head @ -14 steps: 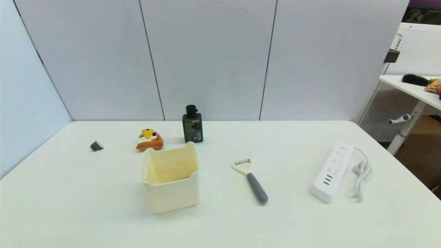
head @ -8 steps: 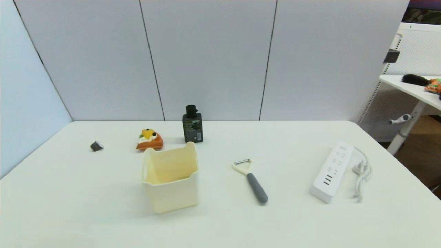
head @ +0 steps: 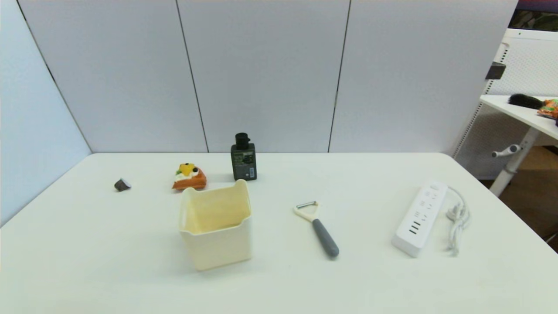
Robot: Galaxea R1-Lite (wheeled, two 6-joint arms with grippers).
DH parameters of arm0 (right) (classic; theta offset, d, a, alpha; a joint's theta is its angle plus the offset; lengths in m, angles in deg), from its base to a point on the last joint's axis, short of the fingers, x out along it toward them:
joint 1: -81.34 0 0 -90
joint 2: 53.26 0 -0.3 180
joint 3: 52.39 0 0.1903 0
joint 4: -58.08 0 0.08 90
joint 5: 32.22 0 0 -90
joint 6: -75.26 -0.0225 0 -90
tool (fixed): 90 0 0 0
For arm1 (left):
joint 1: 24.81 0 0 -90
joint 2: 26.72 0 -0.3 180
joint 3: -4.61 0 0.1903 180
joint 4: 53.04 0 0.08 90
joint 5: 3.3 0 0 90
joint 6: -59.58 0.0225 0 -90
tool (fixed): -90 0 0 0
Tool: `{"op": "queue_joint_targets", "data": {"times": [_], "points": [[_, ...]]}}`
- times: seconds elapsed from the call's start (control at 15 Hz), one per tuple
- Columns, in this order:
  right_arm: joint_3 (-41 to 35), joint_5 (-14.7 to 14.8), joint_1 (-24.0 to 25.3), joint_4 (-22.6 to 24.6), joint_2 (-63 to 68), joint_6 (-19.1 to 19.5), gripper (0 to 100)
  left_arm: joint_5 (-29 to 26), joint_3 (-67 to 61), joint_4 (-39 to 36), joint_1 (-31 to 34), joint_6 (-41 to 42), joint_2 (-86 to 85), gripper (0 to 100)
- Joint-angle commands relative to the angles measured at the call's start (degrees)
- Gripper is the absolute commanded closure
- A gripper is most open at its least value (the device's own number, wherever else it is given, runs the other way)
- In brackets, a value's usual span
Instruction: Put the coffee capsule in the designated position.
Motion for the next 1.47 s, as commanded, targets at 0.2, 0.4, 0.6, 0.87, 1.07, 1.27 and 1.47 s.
{"op": "queue_joint_targets", "data": {"times": [0.2,0.4,0.6,0.87,1.07,1.27,1.47], "points": [[-0.4,0.0,0.0,0.0,0.0,0.0,0,0.0,0.0,0.1,0.0,1.8,0.1,0],[-0.4,0.0,0.0,0.0,0.0,0.0,0,0.1,0.0,0.1,0.0,1.8,0.1,0],[-0.4,0.0,0.0,0.0,0.0,0.0,0,0.1,0.0,-0.2,0.0,2.4,0.1,0],[-0.4,-0.1,0.0,0.0,0.0,0.0,0,0.2,11.4,-0.3,-0.2,3.3,14.4,0],[-0.4,0.0,0.0,0.0,0.1,0.0,0,0.5,34.5,3.7,-0.8,3.7,33.8,0],[-0.4,-0.1,0.0,0.0,0.0,0.0,0,0.7,58.9,16.3,7.6,3.2,49.3,0],[-0.4,-0.1,0.0,0.0,0.0,0.0,0,0.8,78.6,26.6,15.6,3.3,64.2,0]]}}
